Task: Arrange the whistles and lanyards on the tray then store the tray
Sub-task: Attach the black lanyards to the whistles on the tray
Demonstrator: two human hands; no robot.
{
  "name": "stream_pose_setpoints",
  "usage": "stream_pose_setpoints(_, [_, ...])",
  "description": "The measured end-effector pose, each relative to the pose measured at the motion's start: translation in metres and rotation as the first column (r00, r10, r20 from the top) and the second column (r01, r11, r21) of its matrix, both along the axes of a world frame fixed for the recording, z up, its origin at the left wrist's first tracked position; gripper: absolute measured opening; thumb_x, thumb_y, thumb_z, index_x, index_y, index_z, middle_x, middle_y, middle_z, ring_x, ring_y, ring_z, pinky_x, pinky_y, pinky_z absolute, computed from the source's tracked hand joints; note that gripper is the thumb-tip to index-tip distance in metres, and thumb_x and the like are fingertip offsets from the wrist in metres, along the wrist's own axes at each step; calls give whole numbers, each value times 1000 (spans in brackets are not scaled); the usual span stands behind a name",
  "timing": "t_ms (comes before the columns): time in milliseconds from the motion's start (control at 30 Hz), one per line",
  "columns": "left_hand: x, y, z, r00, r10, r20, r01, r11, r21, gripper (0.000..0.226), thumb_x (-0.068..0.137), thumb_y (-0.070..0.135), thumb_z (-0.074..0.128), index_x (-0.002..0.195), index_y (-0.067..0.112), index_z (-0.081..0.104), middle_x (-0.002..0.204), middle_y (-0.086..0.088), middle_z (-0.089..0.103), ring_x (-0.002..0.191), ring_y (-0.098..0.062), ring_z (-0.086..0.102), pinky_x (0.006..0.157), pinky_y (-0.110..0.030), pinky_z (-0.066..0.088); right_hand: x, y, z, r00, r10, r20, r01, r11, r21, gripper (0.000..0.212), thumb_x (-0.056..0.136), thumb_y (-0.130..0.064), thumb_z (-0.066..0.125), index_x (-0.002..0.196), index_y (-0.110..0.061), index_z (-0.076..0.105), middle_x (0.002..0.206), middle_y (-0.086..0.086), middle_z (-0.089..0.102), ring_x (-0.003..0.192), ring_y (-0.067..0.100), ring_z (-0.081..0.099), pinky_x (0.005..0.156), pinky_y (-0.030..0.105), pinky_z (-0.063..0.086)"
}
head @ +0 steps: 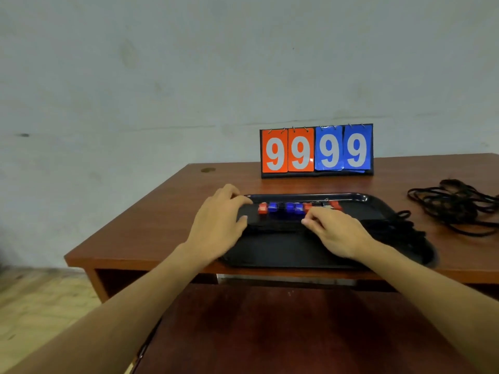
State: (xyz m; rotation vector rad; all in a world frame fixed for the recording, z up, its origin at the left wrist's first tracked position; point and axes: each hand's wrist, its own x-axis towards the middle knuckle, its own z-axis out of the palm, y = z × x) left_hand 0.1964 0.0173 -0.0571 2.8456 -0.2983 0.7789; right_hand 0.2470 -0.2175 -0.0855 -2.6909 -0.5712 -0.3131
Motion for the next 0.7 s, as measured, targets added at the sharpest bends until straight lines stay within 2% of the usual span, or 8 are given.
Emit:
stream_pose_setpoints(167, [15, -30, -4, 977, -81, -195, 88, 996, 24, 31, 89, 22, 60, 119, 28, 63, 128, 5, 52, 113, -14, 53, 95, -33, 48, 1, 0, -2, 1000, 5, -14, -5, 1000, 10, 16, 97, -43, 42, 92, -31, 52, 89, -11, 56, 83, 11, 54, 72, 32, 40])
stream_pose_setpoints(300, [24, -32, -13, 956, -106, -274, 140, 984, 109, 34, 93, 15, 52, 123, 30, 61, 132, 5, 55, 117, -17, 54, 100, -38, 46, 2, 0, -2, 1000, 11, -12, -11, 1000, -16, 19, 100, -40, 36, 97, -29, 51, 94, -9, 56, 89, 14, 56, 78, 36, 43])
stream_pose_setpoints(400, [25, -33, -17, 966, -82, -246, 129, 975, 179, 38, 94, 11, 48, 124, 31, 60, 130, 2, 57, 116, -21, 55, 97, -40, 47, 4, -1, -2, 1000, 16, -8, -16, 999, -27, 19, 100, -38, 36, 100, -28, 52, 96, -10, 54, 94, 16, 56, 82, 38, 44])
stream_pose_setpoints(500, [23, -34, -19, 977, -96, -189, 127, 979, 160, 38, 94, 9, 47, 121, 29, 63, 126, 0, 61, 114, -21, 57, 96, -39, 48, 4, -2, -3, 1000, 5, -6, -5, 999, -33, 20, 100, -36, 37, 102, -26, 55, 95, -11, 51, 94, 16, 55, 81, 37, 43])
stream_pose_setpoints(700, [20, -32, -18, 979, -122, -165, 144, 982, 127, 35, 94, 9, 48, 119, 27, 65, 124, -1, 63, 112, -21, 59, 96, -35, 48, 0, -2, -1, 1000, 26, 2, -26, 999, -29, 19, 100, -33, 38, 97, -24, 55, 92, -8, 52, 91, 17, 55, 80, 39, 45])
